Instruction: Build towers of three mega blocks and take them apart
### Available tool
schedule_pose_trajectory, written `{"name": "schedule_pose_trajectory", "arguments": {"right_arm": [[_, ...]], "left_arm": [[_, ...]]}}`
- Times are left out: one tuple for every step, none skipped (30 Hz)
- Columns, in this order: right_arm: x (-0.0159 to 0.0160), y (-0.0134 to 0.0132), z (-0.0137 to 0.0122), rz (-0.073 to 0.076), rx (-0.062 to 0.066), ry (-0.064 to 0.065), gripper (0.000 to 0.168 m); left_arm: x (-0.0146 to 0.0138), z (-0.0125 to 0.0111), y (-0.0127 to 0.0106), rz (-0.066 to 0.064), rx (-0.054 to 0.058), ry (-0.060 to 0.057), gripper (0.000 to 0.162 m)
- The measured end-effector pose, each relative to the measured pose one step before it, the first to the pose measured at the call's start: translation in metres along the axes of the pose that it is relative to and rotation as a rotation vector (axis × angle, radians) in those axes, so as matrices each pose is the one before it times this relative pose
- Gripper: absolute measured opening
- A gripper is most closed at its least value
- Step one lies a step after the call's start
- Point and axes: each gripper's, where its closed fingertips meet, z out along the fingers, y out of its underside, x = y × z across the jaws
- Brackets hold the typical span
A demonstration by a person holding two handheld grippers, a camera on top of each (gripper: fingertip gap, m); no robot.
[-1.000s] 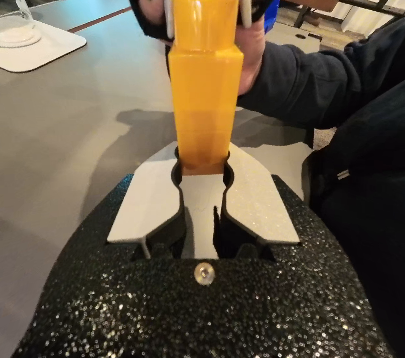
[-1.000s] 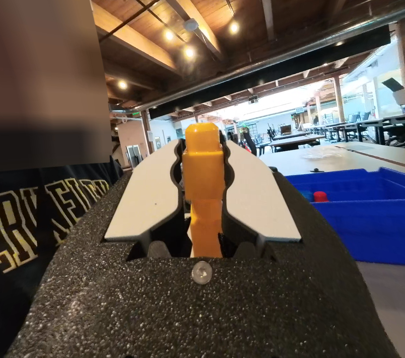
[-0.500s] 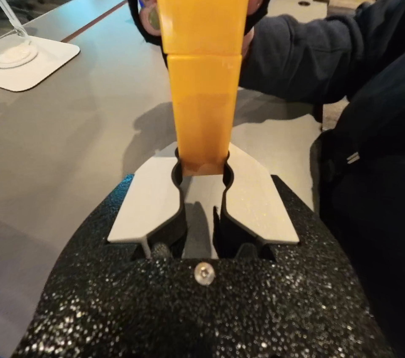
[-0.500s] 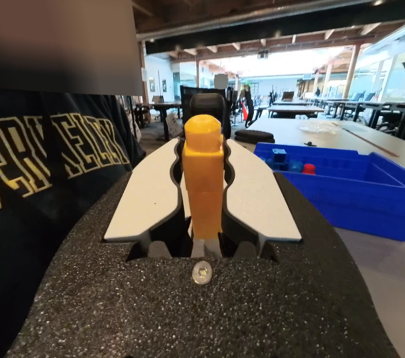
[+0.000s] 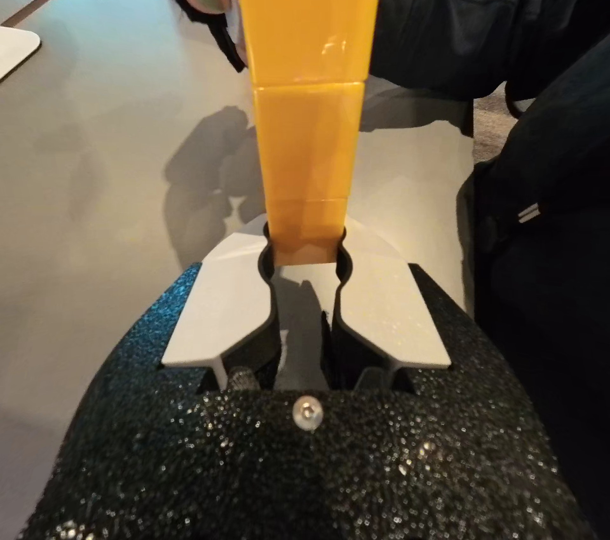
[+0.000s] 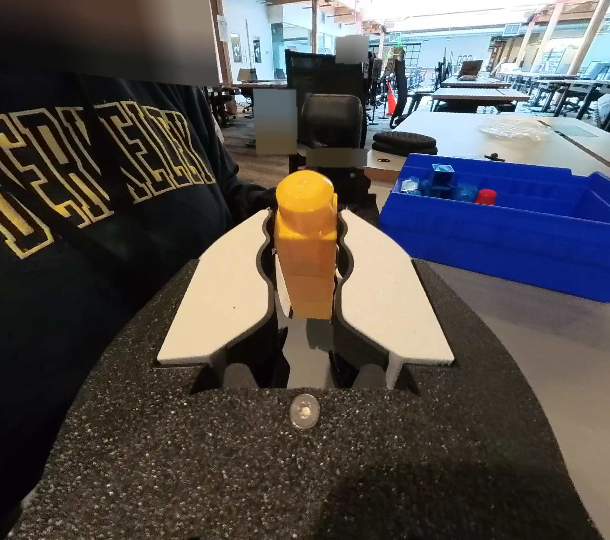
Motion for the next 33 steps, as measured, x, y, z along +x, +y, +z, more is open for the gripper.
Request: {"name": "schedule_pose_trajectory", "arguments": {"right_arm": [[-0.00057,0.00082,-0.00056,0.0034,-0.0041,-0.0034,0.036],[-0.00028,0.00187,-0.00036,-0.0014,-0.0113,-0.0002,0.036],[0.00041,0.00129,-0.00056,0.0001,-0.0084,0.0064,0.036],[0.00195,0.00053,-0.00168,0.0043,-0.0094,0.017,0.036],[0.00436,0.00075,-0.00344,0.0047,-0.021,0.0342,0.036],[0.00565,0.00018,-0.0043,-0.0017,-0.023,0.053,0.036],[0.00231,-0.00288,-0.00417,-0.014,-0.0068,0.0417,0.043],[-0.00001,-0.00277,-0.00404,-0.0087,-0.0192,0.0303,0.052],[-0.00105,0.00219,-0.00312,-0.0131,-0.0605,0.0246,0.055],[-0.00063,0.00597,-0.00177,-0.0226,-0.0868,0.0318,0.057],[-0.00218,0.00707,-0.00068,-0.0167,-0.0912,0.0207,0.059],[-0.00213,0.00748,0.00024,-0.0093,-0.0889,0.019,0.061],[-0.00249,0.00792,0.00105,-0.0094,-0.0837,0.0151,0.061],[-0.00306,0.00892,0.00182,-0.0058,-0.0832,0.0063,0.06],[-0.00634,0.00605,0.00168,-0.005,-0.0568,-0.0195,0.049],[-0.00447,0.0023,0.00007,0.0016,-0.0255,-0.0086,0.04],[-0.00164,0.00448,-0.00219,-0.0074,-0.0348,0.0112,0.039],[-0.00153,0.00288,-0.00394,-0.0021,-0.0202,0.0118,0.038],[-0.00272,0.00188,-0.00571,0.0044,-0.0123,0.0019,0.038],[-0.00227,0.00212,-0.00808,0.0037,-0.0125,0.008,0.037],[-0.00118,0.00153,-0.012,0.0019,-0.0073,0.019,0.037],[0.00003,0.00073,-0.01665,0.0047,-0.0029,0.0286,0.037],[0.0026,0.001,-0.02123,0.0056,-0.0057,0.043,0.037],[0.00618,0.00195,-0.0251,0.007,-0.0111,0.0602,0.037],[0.00984,0.00428,-0.02748,0.0121,-0.0224,0.0711,0.037],[0.0148,0.00578,-0.02793,0.0133,-0.0243,0.0855,0.037],[0.0179,0.0076,-0.0261,0.0081,-0.0288,0.0854,0.037],[0.01951,0.01203,-0.02211,0.0073,-0.052,0.075,0.037],[0.02107,0.01768,-0.01665,0.0165,-0.081,0.0657,0.037],[0.02134,0.02268,-0.00995,0.0288,-0.1007,0.0508,0.037],[0.01922,0.02555,-0.00273,0.0402,-0.1093,0.0241,0.037],[0.01558,0.0256,0.004,0.0414,-0.1095,-0.005,0.037],[0.0135,0.02253,0.00957,0.0275,-0.0911,-0.0149,0.037]], "left_arm": [[0.00065,0.00124,-0.00039,-0.0043,0.0037,0.0073,0.034],[0.00058,0.00151,0.00084,-0.0029,-0.0015,0.005,0.034],[0.00016,0.00186,0.00112,-0.0031,-0.0017,0.0001,0.034],[-0.00018,0.00157,0.00025,-0.0103,0.0059,0.0013,0.034],[-0.0013,0.00111,-0.00081,-0.0195,0.0109,-0.0001,0.034],[-0.00251,0.00087,-0.00091,-0.0181,0.004,-0.009,0.035],[-0.00291,0.00106,0.00119,-0.0017,-0.019,-0.0176,0.035],[-0.00322,0.00133,0.00256,0.0189,-0.0332,-0.028,0.035],[-0.00146,0.00177,0.0023,0.0258,-0.0329,-0.0211,0.035],[0.00078,0.00232,0.00113,0.0219,-0.0273,-0.0052,0.035],[0.00108,0.00273,0.00018,0.0215,-0.0217,-0.0031,0.035],[0.00042,0.0029,-0.00029,0.0229,-0.0199,-0.0057,0.035],[0.00022,0.00284,-0.00091,0.0224,-0.0186,-0.0056,0.035],[-0.00004,0.00274,-0.00215,0.0221,-0.0115,-0.0068,0.035],[-0.0002,0.00266,-0.00303,0.0184,-0.0045,-0.0073,0.035],[-0.00061,0.00275,-0.00176,0.0162,-0.0081,-0.0064,0.044],[-0.00032,0.00335,-0.00123,0.0191,-0.0032,-0.0038,0.052],[0.00094,0.00381,-0.00305,0.0124,0.0152,0.0019,0.06],[0.00081,0.00395,-0.00543,0.0008,0.0306,-0.0004,0.069],[0.00022,0.00415,-0.00557,-0.0061,0.0297,-0.0042,0.077],[-0.00147,0.00393,-0.00408,-0.008,0.0204,-0.0143,0.085],[-0.00351,0.0034,-0.00416,-0.0031,0.0259,-0.0302,0.094],[-0.00379,0.00211,-0.00529,0.0035,0.044,-0.0375,0.097],[-0.00359,0.00097,-0.00628,0.0018,0.0612,-0.0404,0.097],[-0.00309,-0.00027,-0.00662,-0.0059,0.0715,-0.0407,0.094],[-0.0014,-0.00112,-0.0058,-0.013,0.0697,-0.0292,0.088],[0.00058,-0.00147,-0.00445,-0.0208,0.0531,-0.0117,0.086],[0.00077,-0.00137,-0.00386,-0.0224,0.0348,-0.0034,0.085],[-0.00036,-0.00139,-0.00335,-0.0128,0.0267,-0.0065,0.085],[-0.00192,-0.00135,-0.00256,-0.0013,0.0233,-0.0133,0.085],[-0.00212,-0.00092,-0.00104,0.005,0.0151,-0.0116,0.083],[-0.00159,-0.00035,0.00046,0.0049,0.0044,-0.0059,0.081],[-0.00156,0.00008,0.00163,-0.0002,-0.0044,-0.0053,0.082]]}}
